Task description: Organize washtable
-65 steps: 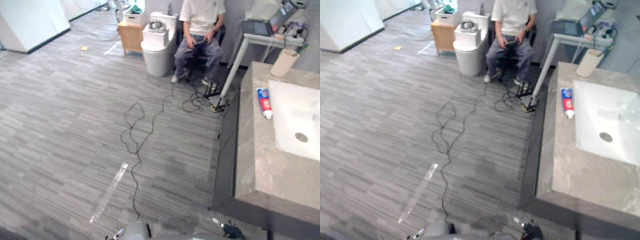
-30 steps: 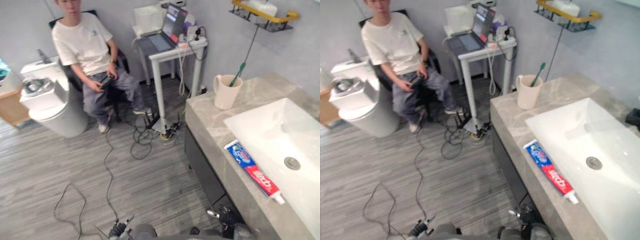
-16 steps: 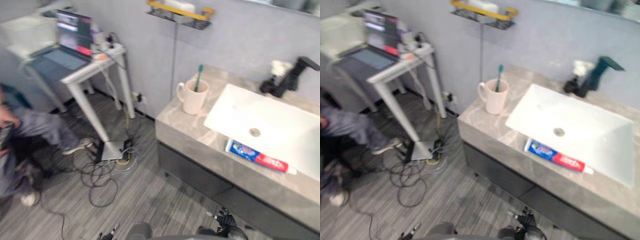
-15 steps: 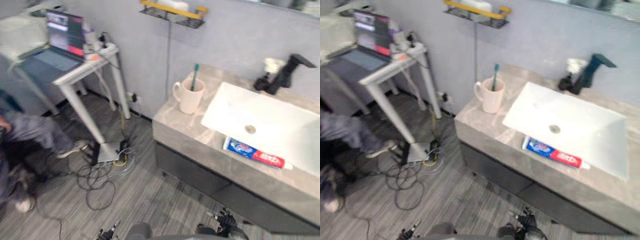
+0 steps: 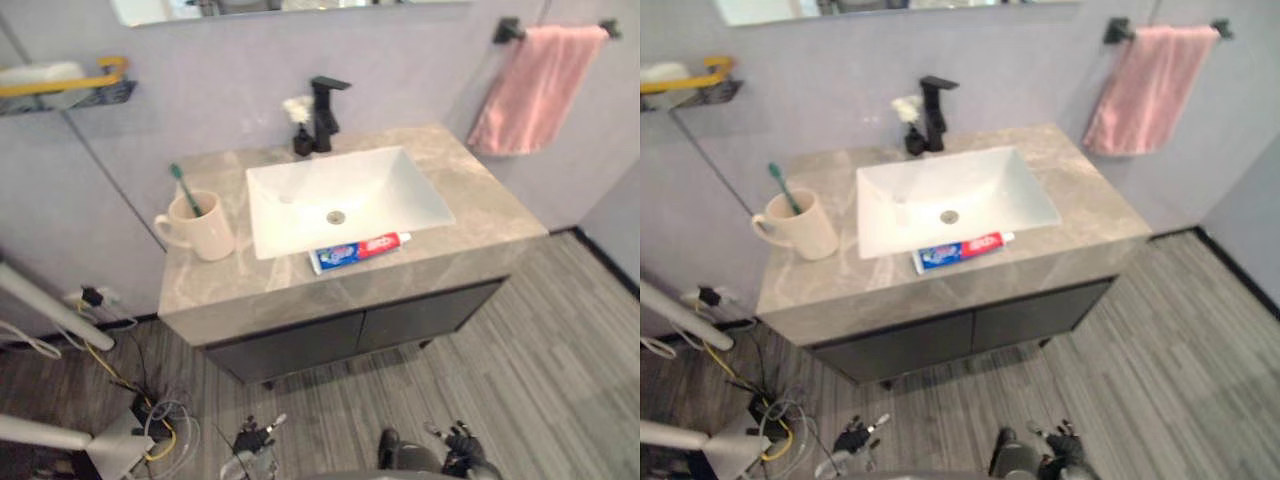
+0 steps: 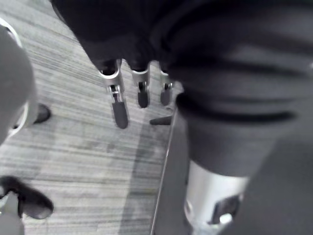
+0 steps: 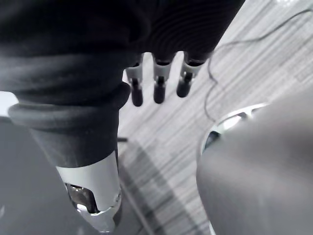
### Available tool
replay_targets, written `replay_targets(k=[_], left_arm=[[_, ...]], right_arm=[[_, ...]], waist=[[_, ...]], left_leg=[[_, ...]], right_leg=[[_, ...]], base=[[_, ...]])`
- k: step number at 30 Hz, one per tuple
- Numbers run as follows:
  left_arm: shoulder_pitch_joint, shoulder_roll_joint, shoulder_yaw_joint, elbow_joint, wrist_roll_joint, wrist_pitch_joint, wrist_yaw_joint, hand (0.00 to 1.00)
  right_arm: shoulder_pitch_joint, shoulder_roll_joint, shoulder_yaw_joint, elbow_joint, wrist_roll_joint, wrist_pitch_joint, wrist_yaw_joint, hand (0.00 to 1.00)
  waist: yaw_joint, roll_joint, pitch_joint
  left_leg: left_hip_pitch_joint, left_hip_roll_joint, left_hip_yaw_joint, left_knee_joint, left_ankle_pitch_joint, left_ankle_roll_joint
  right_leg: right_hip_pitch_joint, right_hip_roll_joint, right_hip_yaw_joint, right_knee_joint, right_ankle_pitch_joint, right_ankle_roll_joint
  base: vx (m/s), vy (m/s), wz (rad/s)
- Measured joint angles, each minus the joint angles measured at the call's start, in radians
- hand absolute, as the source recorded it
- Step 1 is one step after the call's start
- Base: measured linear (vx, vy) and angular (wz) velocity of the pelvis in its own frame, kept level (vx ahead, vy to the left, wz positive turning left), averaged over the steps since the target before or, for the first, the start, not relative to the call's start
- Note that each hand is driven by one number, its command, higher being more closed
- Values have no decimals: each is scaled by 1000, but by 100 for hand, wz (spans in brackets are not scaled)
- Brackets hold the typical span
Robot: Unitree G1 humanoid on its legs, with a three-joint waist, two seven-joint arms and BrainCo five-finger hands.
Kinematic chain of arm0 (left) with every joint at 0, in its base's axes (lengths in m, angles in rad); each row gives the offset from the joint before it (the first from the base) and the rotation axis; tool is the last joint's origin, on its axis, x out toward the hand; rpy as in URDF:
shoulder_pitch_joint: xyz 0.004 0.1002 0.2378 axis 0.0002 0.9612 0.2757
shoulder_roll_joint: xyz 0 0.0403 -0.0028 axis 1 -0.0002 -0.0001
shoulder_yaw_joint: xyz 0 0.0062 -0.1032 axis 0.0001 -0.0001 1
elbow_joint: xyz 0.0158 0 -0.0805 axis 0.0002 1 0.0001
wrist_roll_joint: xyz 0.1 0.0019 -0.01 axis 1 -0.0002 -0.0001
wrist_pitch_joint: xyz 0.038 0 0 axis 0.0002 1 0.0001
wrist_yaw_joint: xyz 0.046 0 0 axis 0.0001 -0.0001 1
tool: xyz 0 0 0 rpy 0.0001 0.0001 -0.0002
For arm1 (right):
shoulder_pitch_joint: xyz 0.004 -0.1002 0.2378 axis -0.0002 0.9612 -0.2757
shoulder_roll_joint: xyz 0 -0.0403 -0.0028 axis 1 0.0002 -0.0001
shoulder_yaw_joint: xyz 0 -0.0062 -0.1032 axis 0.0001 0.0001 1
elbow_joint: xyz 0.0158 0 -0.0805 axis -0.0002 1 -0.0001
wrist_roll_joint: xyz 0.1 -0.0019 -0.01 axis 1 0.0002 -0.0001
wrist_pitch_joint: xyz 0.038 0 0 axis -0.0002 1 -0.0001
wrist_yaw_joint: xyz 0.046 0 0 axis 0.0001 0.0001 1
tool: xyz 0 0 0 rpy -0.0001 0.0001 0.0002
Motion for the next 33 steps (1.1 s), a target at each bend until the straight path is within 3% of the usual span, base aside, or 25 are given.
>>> replay_targets(k=[1,2,5,9,11,18,21,27,30,33], left_arm=[[-8,15,-17,20,4,6,-4,0],[-7,28,-13,37,21,12,-4,0],[11,53,-13,49,36,13,-4,0],[10,69,-10,62,36,14,-5,0],[4,86,-5,60,35,10,-5,0],[-2,87,25,70,37,11,-10,0],[-7,90,24,72,38,12,-20,0],[-9,95,16,77,55,13,-21,0],[-12,90,-2,77,64,16,-21,0],[-12,91,-10,76,68,15,-20,0]], right_arm=[[-10,-14,2,36,0,2,2,0],[-11,-24,3,54,0,-2,2,0],[-15,-20,4,82,0,0,3,0],[-12,-20,-12,94,2,-2,4,0],[-5,-9,-20,104,2,-2,8,0],[42,2,-60,141,5,1,75,0],[43,11,-62,144,11,1,75,0],[40,10,-54,150,1,2,79,0],[30,1,-56,148,5,1,95,0],[31,0,-63,151,14,4,93,0]], waist=[[17,2,8],[16,7,8],[33,-15,16],[32,-36,29],[38,-66,49],[38,-79,50],[45,-72,67],[33,-82,64],[23,-70,73],[26,-70,72]], left_leg=[[1,1,-10,-18,9,-9],[-1,9,-32,-24,40,-4],[6,8,-113,-27,54,0],[19,-13,-219,-54,58,-6],[17,-29,-260,-37,58,-6],[24,-62,-359,-101,58,-5],[56,-68,-364,-117,58,-5],[68,-77,-403,-124,53,3],[60,-87,-430,-120,59,12],[59,-109,-482,-112,61,15]], right_leg=[[38,45,11,-113,33,21],[84,84,36,-229,94,15],[148,126,107,-385,172,7],[179,146,152,-493,245,17],[193,135,161,-514,265,21],[195,95,102,-517,280,44],[221,91,100,-517,281,47],[245,74,65,-511,268,65],[175,40,54,-338,188,81],[125,23,202,-200,125,71]], base=[[119,-117,-56],[46,-105,-67],[-5,-65,-73],[-15,60,-40],[-33,133,-8],[-45,153,26],[-25,106,8],[11,44,17],[22,74,28],[66,111,51]])
